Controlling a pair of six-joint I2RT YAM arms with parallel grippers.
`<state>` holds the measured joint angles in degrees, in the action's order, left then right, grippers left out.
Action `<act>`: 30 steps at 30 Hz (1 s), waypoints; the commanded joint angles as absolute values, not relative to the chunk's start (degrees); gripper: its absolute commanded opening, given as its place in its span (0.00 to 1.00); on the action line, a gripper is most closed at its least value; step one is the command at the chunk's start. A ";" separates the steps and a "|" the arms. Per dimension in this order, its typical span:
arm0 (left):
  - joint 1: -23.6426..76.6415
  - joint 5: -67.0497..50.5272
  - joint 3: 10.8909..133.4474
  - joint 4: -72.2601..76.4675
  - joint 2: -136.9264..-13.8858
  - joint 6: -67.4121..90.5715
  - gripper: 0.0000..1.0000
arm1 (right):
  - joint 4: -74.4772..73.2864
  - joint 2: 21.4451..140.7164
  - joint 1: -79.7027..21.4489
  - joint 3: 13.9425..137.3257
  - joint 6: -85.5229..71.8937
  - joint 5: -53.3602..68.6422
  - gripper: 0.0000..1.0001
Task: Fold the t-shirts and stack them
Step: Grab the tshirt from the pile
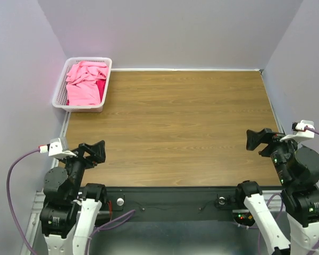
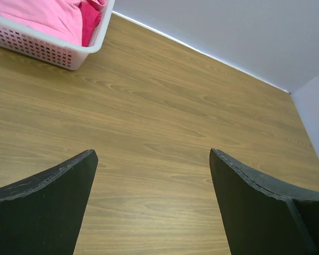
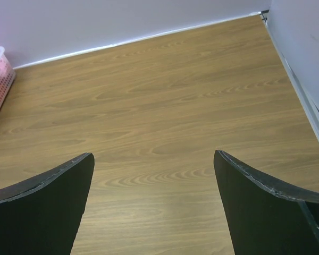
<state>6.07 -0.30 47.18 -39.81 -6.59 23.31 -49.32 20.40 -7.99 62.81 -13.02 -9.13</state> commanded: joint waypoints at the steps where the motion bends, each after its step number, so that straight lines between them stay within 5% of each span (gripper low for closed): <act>1: 6.24 -0.44 45.79 -35.86 -8.88 25.48 0.99 | -46.59 22.50 -8.44 62.40 -12.92 -9.66 1.00; 14: 6.24 3.95 43.85 -23.83 -28.54 29.62 0.99 | -42.80 41.47 -8.52 61.70 -17.14 -3.26 1.00; 30: 1.23 9.94 87.14 -8.44 -88.71 23.20 0.85 | -37.18 41.49 -9.14 51.24 -23.64 12.39 1.00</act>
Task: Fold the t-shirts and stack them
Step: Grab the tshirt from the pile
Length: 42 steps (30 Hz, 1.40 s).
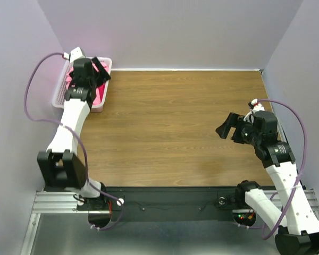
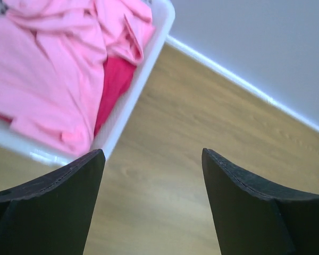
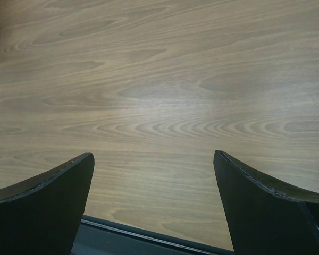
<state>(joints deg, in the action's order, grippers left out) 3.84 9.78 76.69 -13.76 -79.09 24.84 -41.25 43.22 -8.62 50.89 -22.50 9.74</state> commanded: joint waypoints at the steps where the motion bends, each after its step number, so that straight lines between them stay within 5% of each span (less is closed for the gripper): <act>1: 0.88 9.58 89.54 -8.44 -91.21 23.38 0.85 | -37.18 41.48 -9.05 51.33 -23.29 12.57 1.00; 15: -2.28 7.74 120.05 -4.76 -124.08 24.78 0.71 | -37.27 43.24 -9.14 50.98 -20.65 15.56 1.00; 40: -4.92 6.94 123.49 5.09 -137.46 26.02 0.70 | -37.62 44.83 -9.14 47.29 -22.24 14.50 1.00; 41: -4.92 1.90 123.40 5.62 -137.46 26.80 0.45 | -37.62 44.91 -9.05 47.20 -22.24 14.59 1.00; 42: -4.92 1.76 123.22 6.41 -137.72 26.98 0.44 | -37.70 44.91 -9.05 46.85 -22.41 14.85 1.00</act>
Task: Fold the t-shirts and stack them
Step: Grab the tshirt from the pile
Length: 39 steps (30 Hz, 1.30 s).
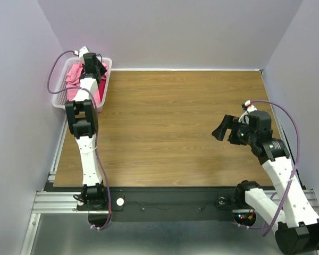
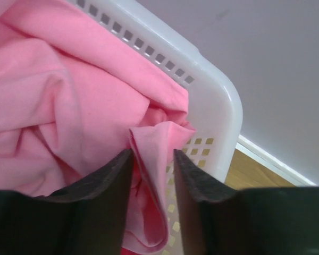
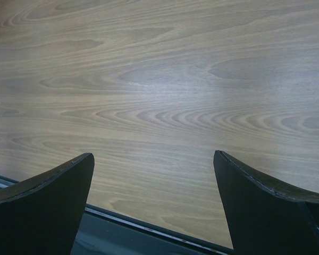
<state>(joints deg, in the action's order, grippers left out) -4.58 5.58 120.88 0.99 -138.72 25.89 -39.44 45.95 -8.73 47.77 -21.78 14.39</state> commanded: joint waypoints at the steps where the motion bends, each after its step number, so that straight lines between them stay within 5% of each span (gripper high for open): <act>1: -4.92 1.41 123.22 6.68 -137.81 27.07 0.44 | -37.71 44.83 -9.05 46.67 -22.50 14.85 1.00; 10: -5.01 -1.14 120.68 9.76 -138.34 27.16 0.33 | -37.88 44.82 -9.14 45.79 -22.68 16.35 1.00; 23: -5.19 2.46 118.74 7.21 -140.10 25.58 0.32 | -38.67 44.03 -9.14 46.23 -21.88 16.88 1.00; 28: -5.27 2.37 118.83 7.21 -138.78 23.39 0.00 | -38.76 44.03 -9.14 46.32 -21.71 16.88 1.00; 39: -4.66 1.94 118.12 9.32 -119.20 15.82 0.00 | -38.76 43.42 -9.05 47.81 -20.74 16.53 1.00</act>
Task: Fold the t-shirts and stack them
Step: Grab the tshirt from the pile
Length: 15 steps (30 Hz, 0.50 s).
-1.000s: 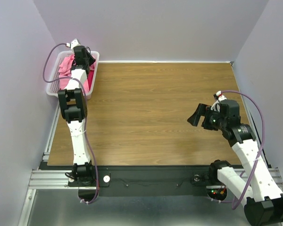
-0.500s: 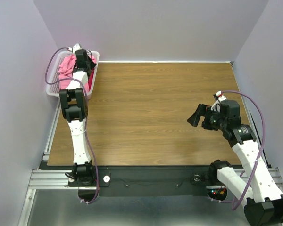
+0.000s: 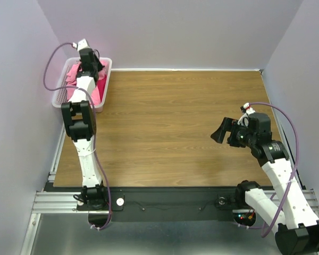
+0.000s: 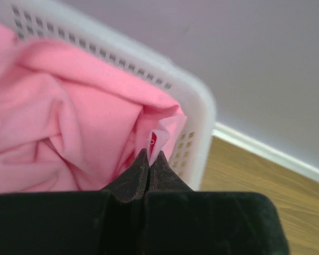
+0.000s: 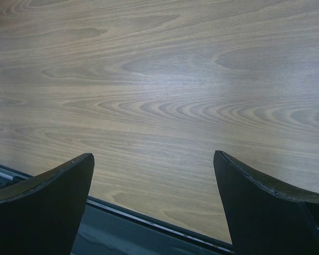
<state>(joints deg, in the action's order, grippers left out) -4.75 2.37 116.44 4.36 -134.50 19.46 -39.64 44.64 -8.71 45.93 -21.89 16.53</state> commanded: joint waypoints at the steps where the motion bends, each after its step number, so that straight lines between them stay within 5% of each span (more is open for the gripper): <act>1: -4.40 1.24 118.56 8.97 -115.87 15.73 0.00 | -38.76 43.16 -9.14 48.33 -20.74 15.91 1.00; 15: 24.41 -12.21 129.26 6.68 -97.11 14.94 0.00 | -38.41 32.70 -9.14 53.00 -23.20 1.07 1.00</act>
<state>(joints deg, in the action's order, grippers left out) 17.61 -5.91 124.40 4.49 -98.37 14.66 -39.97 35.00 -8.73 50.02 -22.37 6.61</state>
